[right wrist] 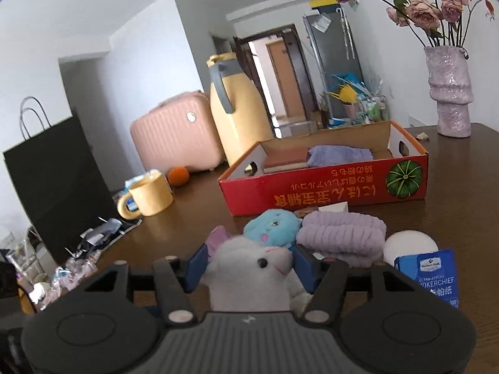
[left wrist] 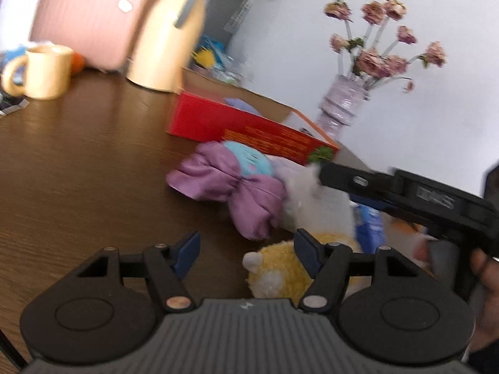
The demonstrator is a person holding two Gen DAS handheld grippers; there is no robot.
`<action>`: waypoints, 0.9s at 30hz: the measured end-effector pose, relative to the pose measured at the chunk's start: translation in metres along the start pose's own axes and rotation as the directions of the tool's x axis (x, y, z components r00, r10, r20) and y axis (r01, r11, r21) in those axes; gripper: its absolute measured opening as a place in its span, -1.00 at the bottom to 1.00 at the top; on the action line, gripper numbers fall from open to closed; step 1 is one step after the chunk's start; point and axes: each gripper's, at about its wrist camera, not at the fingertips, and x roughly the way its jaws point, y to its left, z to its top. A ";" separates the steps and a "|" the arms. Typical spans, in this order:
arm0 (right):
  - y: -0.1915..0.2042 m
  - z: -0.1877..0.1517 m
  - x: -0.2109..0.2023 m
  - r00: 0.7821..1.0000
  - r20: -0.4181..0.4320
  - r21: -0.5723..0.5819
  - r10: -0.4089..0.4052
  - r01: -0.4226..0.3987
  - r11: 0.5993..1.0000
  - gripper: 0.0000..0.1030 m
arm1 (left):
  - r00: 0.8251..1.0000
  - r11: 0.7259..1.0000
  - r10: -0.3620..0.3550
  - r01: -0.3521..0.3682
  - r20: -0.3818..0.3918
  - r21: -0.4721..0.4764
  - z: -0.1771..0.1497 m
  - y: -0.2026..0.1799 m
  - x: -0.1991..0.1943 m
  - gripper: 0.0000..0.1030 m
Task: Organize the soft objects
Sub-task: 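Carry the plush toy toward the cardboard box with both tools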
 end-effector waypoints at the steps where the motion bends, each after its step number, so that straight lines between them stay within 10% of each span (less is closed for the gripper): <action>1: -0.003 -0.003 -0.001 1.000 0.007 0.000 0.002 -0.002 1.000 0.25 | 0.999 0.999 0.034 -0.035 0.016 0.012 -0.001 0.000 0.001 0.29; 8: -0.006 -0.028 0.006 0.998 -0.066 0.022 0.023 -0.022 1.000 -0.06 | 0.996 0.995 0.088 -0.087 0.024 -0.048 -0.003 0.010 0.005 0.19; 15: -0.010 -0.044 -0.022 0.997 -0.065 0.079 0.050 -0.045 0.996 -0.05 | 0.995 0.992 -0.096 0.097 0.012 -0.086 -0.011 0.005 -0.027 0.28; 27: -0.026 -0.059 -0.034 0.988 -0.091 0.284 0.125 -0.095 0.954 -0.03 | 0.984 0.971 -0.163 0.146 -0.076 -0.191 -0.028 0.001 -0.014 -0.01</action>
